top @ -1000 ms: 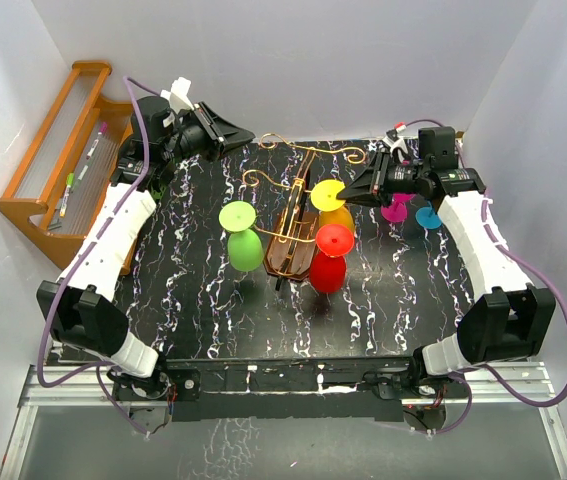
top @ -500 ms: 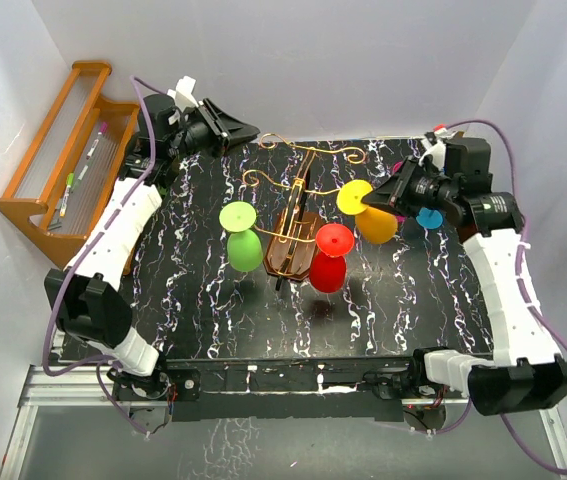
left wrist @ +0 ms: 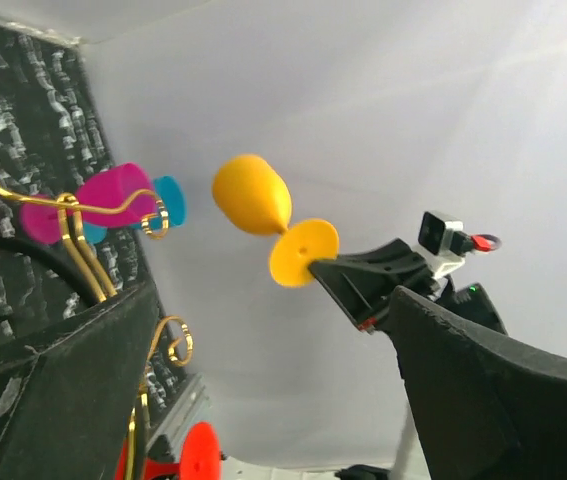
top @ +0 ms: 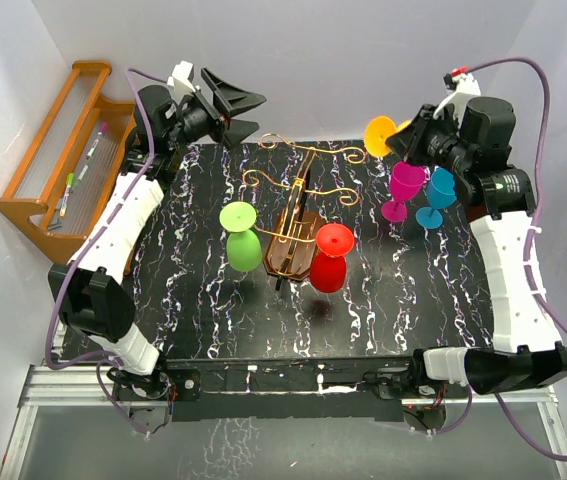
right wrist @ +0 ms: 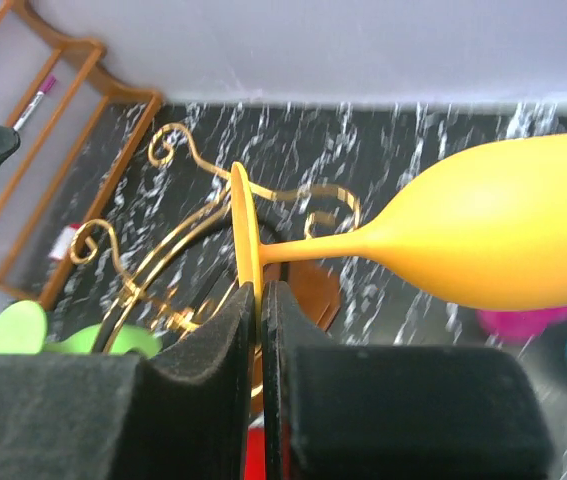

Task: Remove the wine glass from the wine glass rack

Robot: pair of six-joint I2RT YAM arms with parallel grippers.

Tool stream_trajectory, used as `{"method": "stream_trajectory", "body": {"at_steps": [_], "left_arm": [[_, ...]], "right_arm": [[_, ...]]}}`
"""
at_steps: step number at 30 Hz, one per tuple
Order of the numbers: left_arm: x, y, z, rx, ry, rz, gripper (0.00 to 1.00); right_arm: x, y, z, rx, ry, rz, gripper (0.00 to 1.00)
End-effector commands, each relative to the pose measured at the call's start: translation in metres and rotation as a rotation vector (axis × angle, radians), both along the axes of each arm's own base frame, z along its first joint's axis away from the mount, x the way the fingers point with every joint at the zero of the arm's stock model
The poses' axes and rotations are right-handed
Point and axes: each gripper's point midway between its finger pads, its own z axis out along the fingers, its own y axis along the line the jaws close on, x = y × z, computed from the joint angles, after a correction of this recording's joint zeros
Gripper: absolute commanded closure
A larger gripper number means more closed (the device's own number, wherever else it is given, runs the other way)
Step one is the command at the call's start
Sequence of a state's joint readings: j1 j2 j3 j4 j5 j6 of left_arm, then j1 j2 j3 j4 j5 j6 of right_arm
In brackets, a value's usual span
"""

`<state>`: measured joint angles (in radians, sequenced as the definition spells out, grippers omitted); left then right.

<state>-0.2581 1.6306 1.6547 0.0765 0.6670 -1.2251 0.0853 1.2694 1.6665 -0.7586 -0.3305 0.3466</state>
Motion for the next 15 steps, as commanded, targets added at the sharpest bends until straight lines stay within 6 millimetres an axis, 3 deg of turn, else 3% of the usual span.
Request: {"method": "stream_trajectory", "body": {"at_steps": [1,7,10,15], "left_arm": [[-0.027,0.003,0.058,-0.175,-0.126,-0.05,0.03],[-0.043,0.0,0.083,-0.253,-0.139,-0.136,0.03],[-0.045,-0.003,0.089,-0.183,-0.142,-0.161,0.04],[-0.042,-0.009,0.075,-0.056,-0.006,-0.207,0.12]], "right_arm": [[0.032,0.014,0.081,-0.21,-0.501,0.113,0.92],[0.023,0.08,0.119,-0.458,-0.993,0.286,0.92],[0.023,0.11,0.115,-0.594,-1.108,0.329,0.92],[0.022,0.144,0.103,-0.772,-1.214,0.313,0.92]]}}
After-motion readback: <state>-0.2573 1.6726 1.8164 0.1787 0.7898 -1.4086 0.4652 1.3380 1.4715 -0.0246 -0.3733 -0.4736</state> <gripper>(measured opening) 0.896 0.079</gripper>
